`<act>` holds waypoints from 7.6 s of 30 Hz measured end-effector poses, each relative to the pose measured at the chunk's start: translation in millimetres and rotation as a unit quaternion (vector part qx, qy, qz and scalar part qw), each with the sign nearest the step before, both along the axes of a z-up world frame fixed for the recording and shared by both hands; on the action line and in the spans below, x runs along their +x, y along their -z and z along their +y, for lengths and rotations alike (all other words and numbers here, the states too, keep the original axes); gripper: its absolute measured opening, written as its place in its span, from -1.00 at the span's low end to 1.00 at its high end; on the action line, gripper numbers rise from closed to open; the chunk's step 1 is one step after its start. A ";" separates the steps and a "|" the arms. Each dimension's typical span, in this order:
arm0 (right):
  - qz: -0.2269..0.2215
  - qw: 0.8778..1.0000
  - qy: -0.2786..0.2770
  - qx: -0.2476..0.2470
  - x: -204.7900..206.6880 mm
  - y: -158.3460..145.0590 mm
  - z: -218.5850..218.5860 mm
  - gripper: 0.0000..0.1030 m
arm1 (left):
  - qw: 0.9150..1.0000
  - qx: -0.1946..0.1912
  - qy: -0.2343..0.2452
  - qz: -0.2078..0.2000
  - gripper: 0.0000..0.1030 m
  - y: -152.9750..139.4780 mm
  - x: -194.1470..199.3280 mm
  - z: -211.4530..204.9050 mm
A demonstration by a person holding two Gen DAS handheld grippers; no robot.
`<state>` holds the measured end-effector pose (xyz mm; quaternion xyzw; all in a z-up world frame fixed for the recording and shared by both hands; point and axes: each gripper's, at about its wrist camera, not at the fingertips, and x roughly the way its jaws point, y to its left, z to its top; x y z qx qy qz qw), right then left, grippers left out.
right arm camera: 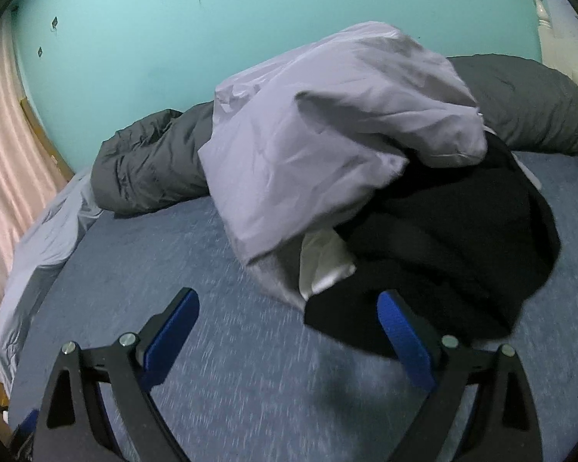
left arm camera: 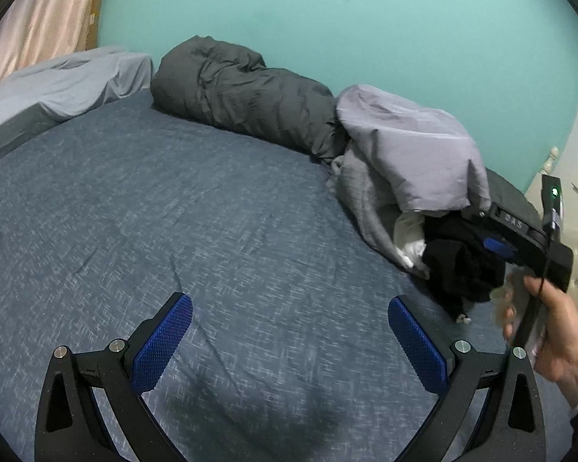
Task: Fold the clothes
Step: 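Move the right tool to the grey jacket and close on its fabric, then lift the grey jacket off the pile with the right gripper, then lower the grey jacket onto the open bed with the right gripper, then grasp the jacket's black collar with the left gripper while the right gripper releases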
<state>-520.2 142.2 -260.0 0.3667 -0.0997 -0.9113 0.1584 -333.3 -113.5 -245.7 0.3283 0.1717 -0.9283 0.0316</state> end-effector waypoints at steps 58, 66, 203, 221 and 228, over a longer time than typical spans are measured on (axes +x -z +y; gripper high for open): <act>-0.093 0.992 0.004 -0.085 261.0 20.1 167.1 0.15 | 1.000 0.005 0.023 0.016 1.00 -44.9 206.0 9.5; -0.132 0.983 0.055 -0.112 199.1 64.6 179.4 0.26 | 0.999 -0.002 0.041 0.003 1.00 -26.2 191.3 21.8; -0.193 0.966 -0.148 0.090 346.2 83.1 135.0 -0.25 | 0.936 -0.154 0.284 -0.135 -0.62 58.6 190.1 185.0; -0.189 0.970 -0.137 0.065 348.7 84.9 168.3 -0.26 | 0.915 -0.211 0.316 -0.137 0.07 62.7 182.3 261.6; -0.194 0.968 -0.145 0.064 349.9 95.0 168.7 -0.26 | 0.910 -0.232 0.311 -0.147 -0.25 80.2 172.2 257.7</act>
